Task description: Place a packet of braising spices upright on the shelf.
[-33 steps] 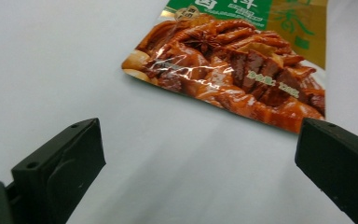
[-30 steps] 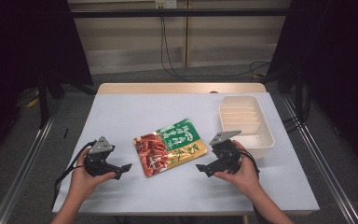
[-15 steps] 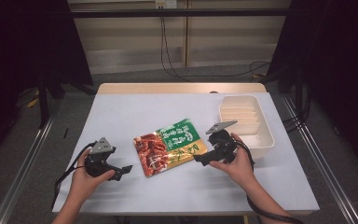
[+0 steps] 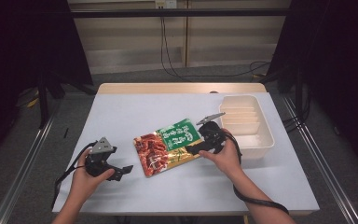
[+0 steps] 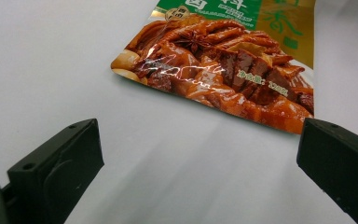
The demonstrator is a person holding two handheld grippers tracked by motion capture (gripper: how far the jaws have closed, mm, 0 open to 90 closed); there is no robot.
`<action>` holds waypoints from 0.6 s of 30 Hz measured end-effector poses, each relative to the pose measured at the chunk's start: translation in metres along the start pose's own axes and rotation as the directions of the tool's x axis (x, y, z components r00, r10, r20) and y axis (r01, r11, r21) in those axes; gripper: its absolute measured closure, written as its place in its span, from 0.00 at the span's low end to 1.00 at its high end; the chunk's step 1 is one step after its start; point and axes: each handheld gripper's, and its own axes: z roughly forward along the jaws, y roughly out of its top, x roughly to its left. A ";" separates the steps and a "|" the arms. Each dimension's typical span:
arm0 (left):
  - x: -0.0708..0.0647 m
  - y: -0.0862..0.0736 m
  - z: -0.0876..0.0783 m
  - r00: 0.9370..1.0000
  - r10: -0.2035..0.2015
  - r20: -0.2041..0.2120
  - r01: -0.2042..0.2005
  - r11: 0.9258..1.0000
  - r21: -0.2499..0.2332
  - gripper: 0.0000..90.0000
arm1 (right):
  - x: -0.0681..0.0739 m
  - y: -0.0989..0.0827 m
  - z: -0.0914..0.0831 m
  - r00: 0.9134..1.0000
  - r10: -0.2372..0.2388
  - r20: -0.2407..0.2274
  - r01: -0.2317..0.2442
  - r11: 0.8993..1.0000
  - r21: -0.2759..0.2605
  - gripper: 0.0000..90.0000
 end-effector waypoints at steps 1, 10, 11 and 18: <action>0.000 0.000 0.000 1.000 0.001 0.002 -0.001 1.000 0.001 0.00 | -0.001 0.002 0.002 1.000 0.002 0.007 -0.002 1.000 0.001 0.06; 0.001 0.000 0.000 1.000 0.009 -0.003 -0.009 1.000 0.007 0.00 | -0.008 0.011 0.015 0.999 0.036 0.005 -0.036 0.999 0.013 0.07; 0.000 0.000 0.000 1.000 -0.003 0.002 0.003 1.000 0.005 0.00 | -0.010 0.013 0.018 0.999 0.047 0.009 -0.047 0.999 0.016 0.07; 0.000 0.000 0.000 1.000 -0.004 0.000 0.004 1.000 0.005 0.00 | -0.014 0.017 0.023 0.998 0.069 0.007 -0.069 0.997 0.028 0.08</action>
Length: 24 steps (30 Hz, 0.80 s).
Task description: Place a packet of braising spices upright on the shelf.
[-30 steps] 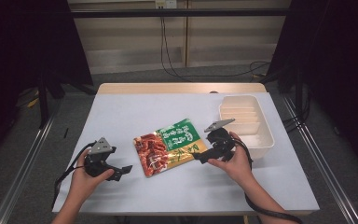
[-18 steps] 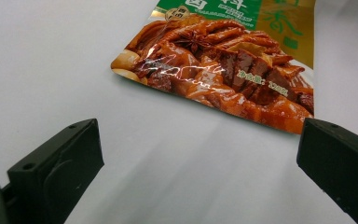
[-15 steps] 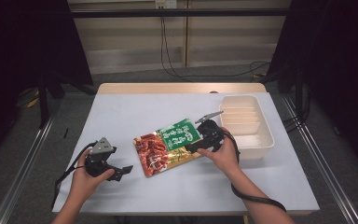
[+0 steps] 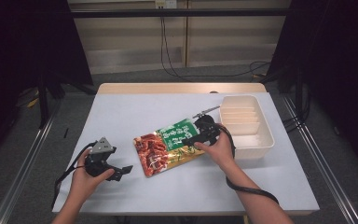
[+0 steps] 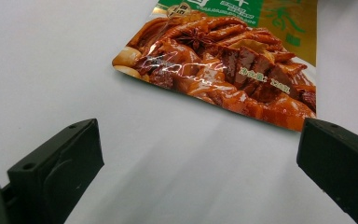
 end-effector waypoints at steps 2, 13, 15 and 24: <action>0.000 0.000 0.000 1.000 0.000 0.000 0.000 1.000 0.000 0.00 | -0.001 0.000 0.003 1.000 -0.004 0.003 0.004 1.000 -0.001 0.08; 0.001 0.000 0.000 1.000 0.006 -0.003 -0.006 1.000 0.001 0.00 | -0.003 0.001 0.012 1.000 0.022 0.011 -0.023 0.999 0.026 0.08; 0.001 0.000 -0.001 1.000 0.005 -0.004 -0.005 1.000 0.001 0.00 | -0.003 0.001 0.013 1.000 0.028 0.002 -0.028 0.999 0.030 0.08; 0.001 0.000 -0.001 1.000 0.003 -0.007 -0.004 1.000 -0.005 0.00 | -0.005 -0.001 0.017 0.999 0.045 -0.013 -0.045 0.998 0.036 0.08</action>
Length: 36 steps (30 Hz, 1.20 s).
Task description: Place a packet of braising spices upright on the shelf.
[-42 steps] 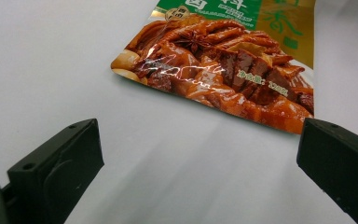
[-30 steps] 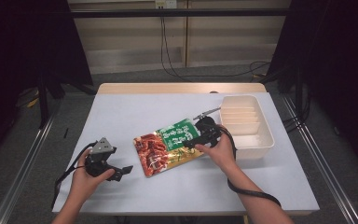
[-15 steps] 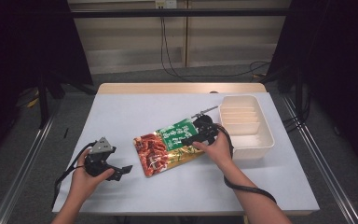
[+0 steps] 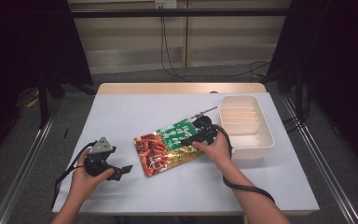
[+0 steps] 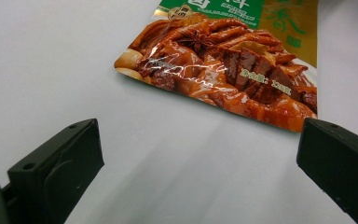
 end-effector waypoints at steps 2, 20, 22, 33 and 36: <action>0.000 0.000 0.000 1.000 0.004 -0.001 -0.004 1.000 -0.003 0.00 | -0.001 -0.001 0.001 1.000 0.006 -0.002 -0.006 1.000 -0.006 0.08; 0.000 0.003 -0.002 1.000 0.001 0.000 -0.001 1.000 -0.022 0.00 | 0.000 -0.001 -0.001 0.999 0.016 -0.035 -0.016 1.000 0.006 0.13; 0.000 0.002 -0.001 1.000 -0.002 0.001 0.003 1.000 -0.023 0.00 | 0.001 0.000 -0.002 0.999 0.004 -0.038 -0.004 1.000 0.004 0.13; 0.000 0.003 -0.001 1.000 -0.004 0.004 0.004 1.000 -0.022 0.01 | 0.005 0.005 -0.009 0.998 0.017 -0.066 -0.017 1.000 -0.006 0.22; 0.000 0.003 -0.001 1.000 -0.013 0.010 0.014 1.000 -0.025 0.01 | 0.006 0.005 -0.010 0.998 0.021 -0.063 -0.021 1.000 -0.002 0.26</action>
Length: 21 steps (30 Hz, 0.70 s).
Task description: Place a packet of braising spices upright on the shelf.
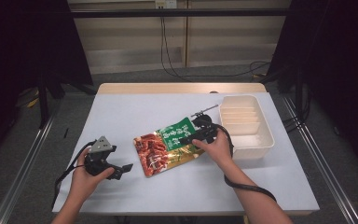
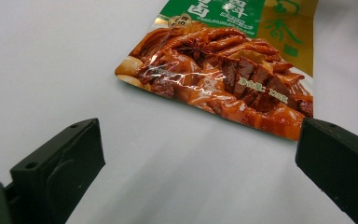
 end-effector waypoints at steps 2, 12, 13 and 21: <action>0.000 0.000 0.000 1.000 -0.001 -0.002 0.001 1.000 -0.001 0.01 | 0.000 0.000 0.000 1.000 0.000 -0.005 0.000 1.000 -0.004 0.27; 0.001 0.000 0.000 1.000 0.007 -0.004 -0.007 1.000 0.003 0.01 | 0.004 0.003 0.004 1.000 -0.016 -0.018 0.016 1.000 -0.004 0.39; 0.001 0.000 0.000 1.000 0.007 -0.004 -0.007 1.000 0.003 0.01 | 0.004 0.003 0.004 1.000 -0.008 -0.016 0.008 1.000 -0.004 0.40; 0.001 0.000 0.000 1.000 0.002 -0.002 -0.002 1.000 0.004 0.01 | 0.004 0.010 0.009 0.996 0.080 -0.037 -0.078 0.996 0.039 0.47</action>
